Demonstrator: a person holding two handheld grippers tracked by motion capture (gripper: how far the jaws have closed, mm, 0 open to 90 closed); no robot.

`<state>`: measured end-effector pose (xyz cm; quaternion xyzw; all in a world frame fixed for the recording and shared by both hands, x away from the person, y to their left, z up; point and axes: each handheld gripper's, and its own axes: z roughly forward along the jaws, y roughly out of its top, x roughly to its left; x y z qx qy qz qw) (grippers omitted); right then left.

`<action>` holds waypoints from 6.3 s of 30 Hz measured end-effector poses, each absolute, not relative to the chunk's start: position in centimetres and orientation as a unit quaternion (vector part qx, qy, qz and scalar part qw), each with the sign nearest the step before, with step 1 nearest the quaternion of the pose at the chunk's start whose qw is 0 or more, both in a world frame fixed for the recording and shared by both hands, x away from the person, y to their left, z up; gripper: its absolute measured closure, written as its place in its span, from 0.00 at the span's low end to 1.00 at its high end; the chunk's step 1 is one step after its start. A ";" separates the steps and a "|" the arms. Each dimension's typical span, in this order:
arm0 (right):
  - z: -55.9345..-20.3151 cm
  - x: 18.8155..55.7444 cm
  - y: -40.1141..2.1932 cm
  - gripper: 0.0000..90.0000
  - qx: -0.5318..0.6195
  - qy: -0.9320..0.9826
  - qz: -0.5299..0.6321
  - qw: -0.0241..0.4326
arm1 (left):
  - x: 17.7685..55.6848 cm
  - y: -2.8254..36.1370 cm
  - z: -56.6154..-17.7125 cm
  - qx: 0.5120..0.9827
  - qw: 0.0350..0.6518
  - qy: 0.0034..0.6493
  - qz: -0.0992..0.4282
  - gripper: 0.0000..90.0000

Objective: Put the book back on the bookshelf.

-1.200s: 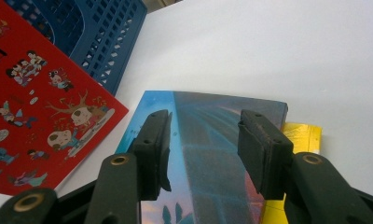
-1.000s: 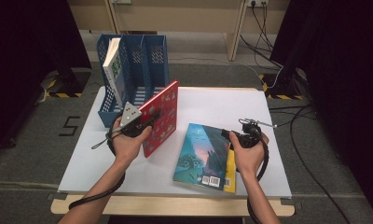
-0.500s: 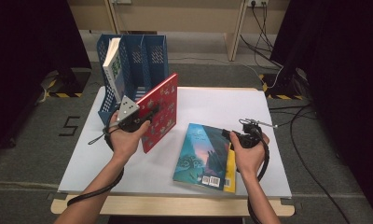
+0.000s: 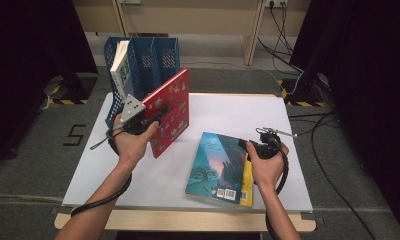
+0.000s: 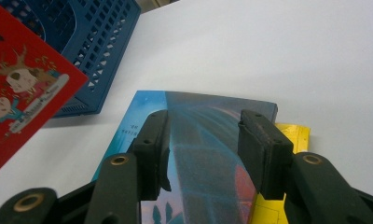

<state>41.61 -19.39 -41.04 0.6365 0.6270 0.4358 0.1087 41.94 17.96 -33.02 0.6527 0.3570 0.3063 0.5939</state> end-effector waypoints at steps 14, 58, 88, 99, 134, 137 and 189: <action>-41.2 41.6 -19.6 0.60 0.640 0.624 0.434 0.108 | 42.3 18.3 -30.8 0.639 0.604 0.357 0.317 0.88; -41.6 41.7 -19.8 0.60 0.641 0.625 0.431 0.113 | 45.9 22.6 -27.2 0.595 0.585 0.398 0.381 0.88; -41.9 41.3 -20.4 0.60 0.644 0.621 0.432 0.112 | 49.5 24.0 -28.5 0.573 0.544 0.448 0.418 0.88; -41.8 41.2 -20.6 0.60 0.646 0.619 0.432 0.113 | 49.0 24.2 -28.5 0.571 0.541 0.452 0.420 0.88; -42.4 40.9 -21.4 0.60 0.648 0.610 0.441 0.115 | 53.7 23.3 -29.7 0.561 0.524 0.475 0.430 0.88; -42.5 40.8 -21.5 0.60 0.649 0.610 0.440 0.113 | 54.2 23.1 -29.7 0.562 0.521 0.475 0.432 0.88; -43.4 40.3 -23.4 0.60 0.660 0.599 0.440 0.109 | 59.5 22.0 -33.8 0.568 0.492 0.501 0.428 0.88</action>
